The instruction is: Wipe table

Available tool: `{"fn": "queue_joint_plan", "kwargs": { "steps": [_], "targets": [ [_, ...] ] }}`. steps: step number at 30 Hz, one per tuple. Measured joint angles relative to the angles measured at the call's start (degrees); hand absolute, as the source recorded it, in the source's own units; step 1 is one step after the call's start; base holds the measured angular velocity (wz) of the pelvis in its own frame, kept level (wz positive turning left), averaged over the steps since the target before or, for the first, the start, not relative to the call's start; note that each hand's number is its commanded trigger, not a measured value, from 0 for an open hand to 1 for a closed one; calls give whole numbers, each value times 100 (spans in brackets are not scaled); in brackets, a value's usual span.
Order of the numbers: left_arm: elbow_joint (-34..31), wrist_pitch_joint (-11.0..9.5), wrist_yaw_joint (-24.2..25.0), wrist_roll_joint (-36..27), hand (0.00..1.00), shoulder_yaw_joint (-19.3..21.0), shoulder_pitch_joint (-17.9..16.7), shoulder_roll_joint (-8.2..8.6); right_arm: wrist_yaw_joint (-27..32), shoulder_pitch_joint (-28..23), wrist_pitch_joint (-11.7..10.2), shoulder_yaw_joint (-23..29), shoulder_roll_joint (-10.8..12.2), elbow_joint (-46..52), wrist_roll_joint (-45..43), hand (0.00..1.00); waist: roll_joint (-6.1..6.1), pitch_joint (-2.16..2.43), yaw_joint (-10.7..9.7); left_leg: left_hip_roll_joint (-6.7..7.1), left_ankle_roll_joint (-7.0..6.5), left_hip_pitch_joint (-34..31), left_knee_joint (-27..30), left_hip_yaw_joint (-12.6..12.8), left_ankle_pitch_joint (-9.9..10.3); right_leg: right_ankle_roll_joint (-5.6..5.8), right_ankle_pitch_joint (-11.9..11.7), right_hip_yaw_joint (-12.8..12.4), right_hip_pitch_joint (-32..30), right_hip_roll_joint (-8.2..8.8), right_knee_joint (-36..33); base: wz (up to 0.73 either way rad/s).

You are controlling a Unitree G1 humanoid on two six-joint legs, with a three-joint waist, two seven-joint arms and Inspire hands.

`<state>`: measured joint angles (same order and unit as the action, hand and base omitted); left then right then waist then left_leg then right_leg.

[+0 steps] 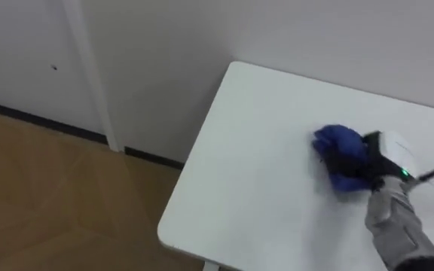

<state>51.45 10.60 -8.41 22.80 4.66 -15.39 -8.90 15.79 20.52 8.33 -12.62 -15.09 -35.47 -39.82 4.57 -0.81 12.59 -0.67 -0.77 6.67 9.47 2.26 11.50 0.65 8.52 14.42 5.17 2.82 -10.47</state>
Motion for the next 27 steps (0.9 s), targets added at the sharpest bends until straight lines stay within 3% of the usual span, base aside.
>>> {"fn": "queue_joint_plan", "kwargs": {
  "steps": [2, 6, 7, 10, 11, 13, 16, 19, 23, 27],
  "targets": [
    [5, 14, -1, -13, 0, -40, -86, 1, -93, 77, -71, -25, 2, -12, 50, 100, 20, 5, 223, -13, 1, 1, -9, -72, -1, 0, 1, 78, 20, -5, 24, 29],
    [-43, 112, 10, -9, 0, 0, -575, -17, -157, -319, -195, 48, 10, -681, 75, 100, 32, 7, 185, 30, -2, 75, 4, -285, -2, 9, 6, 147, 307, 54, 208, 45],
    [-61, 112, 16, -9, 0, 11, -701, -26, 88, -693, -481, 298, 10, -775, 213, 100, 42, 18, 131, 67, -2, 85, 4, -279, -2, 47, 29, 162, 358, 100, 256, 34],
    [8, 100, 19, 36, 0, 348, -835, -28, 680, -1352, -1038, 871, -8, -875, 246, 100, 20, 45, -166, 133, -4, 194, 2, -267, -3, 90, 56, 138, 521, 161, 279, 18],
    [27, 88, 19, 42, 0, 428, -826, -29, 777, -1491, -1102, 1032, -12, -904, 236, 100, 10, 71, -229, 137, -4, 213, 3, -259, -3, 95, 59, 136, 534, 171, 261, 10],
    [48, -14, 0, 41, 0, 631, -842, -87, 1105, -1966, -1280, 1555, -110, -1085, 393, 100, -16, 174, -495, 168, -5, 294, -13, -151, -3, 113, 62, 138, 639, 207, 255, 3],
    [8, -194, -79, 36, 0, 852, -736, -124, 1424, -2236, -1378, 2037, -321, -1526, 774, 100, -34, 192, -626, 180, -12, 387, -18, -6, 1, 131, 56, 63, 706, 229, 249, -27],
    [-21, -253, -180, 34, 0, 859, -640, -114, 1422, -2372, -1326, 2206, -562, -1717, 914, 100, -55, 204, -685, 165, -113, 391, -10, 3, 66, 172, 72, 70, 678, 215, 253, -28],
    [113, -239, -227, 22, 0, 694, -476, -47, 1388, -2069, -1005, 2106, -472, -1740, 1001, 100, -110, 215, -717, 125, -167, 404, -42, 44, 138, 207, 74, -38, 657, 160, 226, -19],
    [195, -158, -226, -75, 0, 363, -314, 76, 844, -1420, -30, 1607, -261, -1225, 941, 100, -166, 184, -366, 38, -84, 333, -10, 260, 120, 110, 22, -314, 340, 73, -14, -43]
  ]
}}
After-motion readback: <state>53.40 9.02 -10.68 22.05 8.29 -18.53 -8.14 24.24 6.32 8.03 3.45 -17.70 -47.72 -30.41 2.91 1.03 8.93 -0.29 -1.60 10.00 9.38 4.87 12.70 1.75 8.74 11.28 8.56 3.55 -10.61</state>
